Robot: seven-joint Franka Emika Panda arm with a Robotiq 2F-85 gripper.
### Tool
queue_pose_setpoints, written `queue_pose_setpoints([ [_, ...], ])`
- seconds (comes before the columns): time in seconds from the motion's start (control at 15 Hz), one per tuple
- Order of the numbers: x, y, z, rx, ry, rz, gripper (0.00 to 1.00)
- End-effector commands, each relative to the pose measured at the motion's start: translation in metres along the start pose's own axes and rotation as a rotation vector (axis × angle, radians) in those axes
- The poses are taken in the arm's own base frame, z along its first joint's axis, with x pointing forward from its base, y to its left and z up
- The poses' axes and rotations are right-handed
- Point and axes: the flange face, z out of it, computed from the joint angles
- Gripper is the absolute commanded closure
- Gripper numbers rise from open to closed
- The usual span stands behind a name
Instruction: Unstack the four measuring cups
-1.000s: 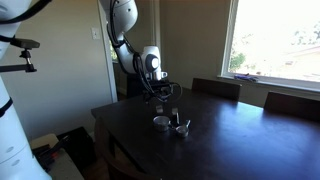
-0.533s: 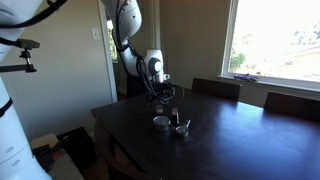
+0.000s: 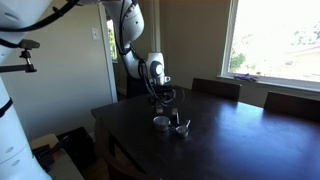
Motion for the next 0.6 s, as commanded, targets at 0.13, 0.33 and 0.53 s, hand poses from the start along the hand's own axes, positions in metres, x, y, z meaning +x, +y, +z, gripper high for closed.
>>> queue_pose_setpoints([
  [0.13, 0.001, -0.008, -0.02, -0.044, 0.041, -0.026, 0.8],
  [0.33, 0.004, -0.012, -0.029, -0.083, 0.077, -0.043, 0.92],
  [0.53, 0.004, -0.017, -0.038, -0.166, 0.164, -0.04, 0.97],
])
